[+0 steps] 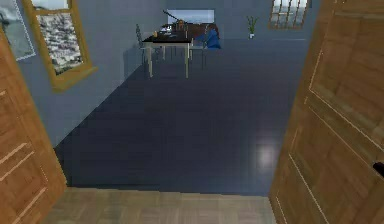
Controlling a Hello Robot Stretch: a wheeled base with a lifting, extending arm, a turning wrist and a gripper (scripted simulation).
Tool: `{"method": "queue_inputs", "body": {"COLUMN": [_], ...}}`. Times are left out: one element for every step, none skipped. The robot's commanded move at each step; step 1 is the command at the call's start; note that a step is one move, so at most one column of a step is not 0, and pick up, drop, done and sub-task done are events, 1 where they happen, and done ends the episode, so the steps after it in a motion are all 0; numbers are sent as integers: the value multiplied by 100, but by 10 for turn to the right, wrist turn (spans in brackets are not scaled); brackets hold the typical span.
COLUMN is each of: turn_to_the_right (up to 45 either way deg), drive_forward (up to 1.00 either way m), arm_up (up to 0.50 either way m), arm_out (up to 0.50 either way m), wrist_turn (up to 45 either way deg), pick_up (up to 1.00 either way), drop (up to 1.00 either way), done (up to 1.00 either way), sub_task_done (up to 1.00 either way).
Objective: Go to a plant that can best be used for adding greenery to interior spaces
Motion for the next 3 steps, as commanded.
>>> {"method": "queue_inputs", "body": {"turn_to_the_right": [0, 60, 0], "drive_forward": [100, 0, 50], "arm_up": [0, 0, 0], "arm_out": [0, 0, 0], "wrist_turn": [0, 0, 0], "pick_up": [0, 0, 0], "drop": [0, 0, 0], "done": [0, 0, 0], "sub_task_done": [0, 0, 0]}}
